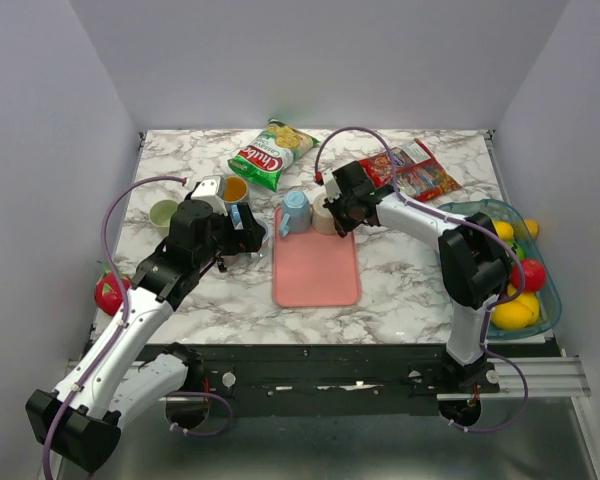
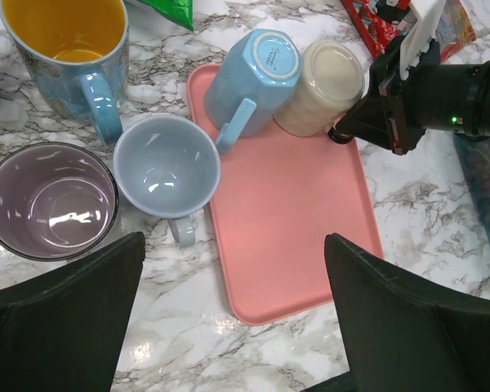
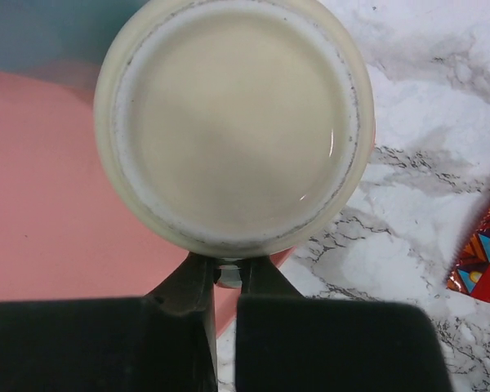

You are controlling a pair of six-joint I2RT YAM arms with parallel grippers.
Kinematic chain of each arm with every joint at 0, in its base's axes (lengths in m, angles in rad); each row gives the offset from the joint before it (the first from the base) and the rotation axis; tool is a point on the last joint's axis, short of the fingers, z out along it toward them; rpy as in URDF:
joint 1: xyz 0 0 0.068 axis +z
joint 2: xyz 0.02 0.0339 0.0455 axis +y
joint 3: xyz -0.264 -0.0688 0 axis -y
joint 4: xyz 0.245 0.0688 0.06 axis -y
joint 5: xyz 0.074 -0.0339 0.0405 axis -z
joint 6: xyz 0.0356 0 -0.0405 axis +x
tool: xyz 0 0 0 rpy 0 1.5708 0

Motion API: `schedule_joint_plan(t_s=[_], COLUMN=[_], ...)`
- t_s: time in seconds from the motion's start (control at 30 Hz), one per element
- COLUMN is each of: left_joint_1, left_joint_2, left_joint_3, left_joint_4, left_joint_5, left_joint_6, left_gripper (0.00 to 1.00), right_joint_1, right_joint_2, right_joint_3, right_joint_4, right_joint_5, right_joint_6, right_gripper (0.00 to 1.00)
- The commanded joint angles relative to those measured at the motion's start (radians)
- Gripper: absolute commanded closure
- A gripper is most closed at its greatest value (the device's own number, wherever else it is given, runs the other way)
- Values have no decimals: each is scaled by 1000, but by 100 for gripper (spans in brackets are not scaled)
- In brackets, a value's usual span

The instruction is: Turn the mug right side up

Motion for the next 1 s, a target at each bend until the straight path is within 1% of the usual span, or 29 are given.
schedule_joint_plan(t_s=[0.0, 0.1, 0.23, 0.47, 0.5, 0.57, 0.6, 0.63, 0.7, 0.73, 0.77, 0.8, 0.83, 0.87, 0.9, 0.93, 0.97], left_joint_1=[8, 8, 8, 8, 8, 8, 8, 8, 8, 8, 8, 7, 4, 1, -4, -10, -33], left_joint_2=[1, 4, 7, 1, -3, -8, -20, -29, -54, -61, -72, -89, -100, -109, -121, -126, -129], left_joint_3=[-16, -16, -16, -14, -19, -25, -36, -42, -69, -79, -91, -115, -131, -146, -175, -183, -189], left_joint_4=[24, 24, 25, 47, 53, 82, 99, 119, 194, 225, 301, 346, 395, 509, 566, 617, 695], left_joint_5=[24, 24, 51, 108, 137, 180, 230, 267, 341, 432, 479, 527, 588, 617, 633, 640, 647], left_joint_6=[9, 9, 6, -2, -7, -5, -5, -4, -17, -25, -39, -78, -112, -141, -172, -227, -243], left_gripper=[1, 1, 1, 1, 1, 1, 1, 1, 1, 1, 1, 1, 1, 1, 1, 1, 1], right_joint_1=[-4, -4, -4, -4, -4, -4, -4, -4, -4, -4, -4, -4, -4, -2, -4, -2, -2], right_joint_2=[-21, -31, -93, -330, -390, -459, -526, -560, -634, -706, -749, -786, -856, -887, -912, -936, -965], right_joint_3=[-5, -18, -67, -145, -168, -189, -209, -222, -243, -268, -278, -292, -311, -311, -314, -314, -314], right_joint_4=[33, 37, 62, 79, 80, 85, 90, 99, 122, 152, 168, 189, 238, 254, 274, 312, 324], right_joint_5=[44, 52, 54, 8, -3, -40, -54, -78, -101, -132, -147, -169, -222, -253, -282, -325, -339], right_joint_6=[13, 21, 47, 134, 140, 154, 154, 194, 220, 249, 268, 291, 352, 384, 419, 494, 533], right_gripper=[100, 100, 99, 100, 100, 100, 100, 99, 100, 99, 99, 99, 99, 99, 99, 99, 99])
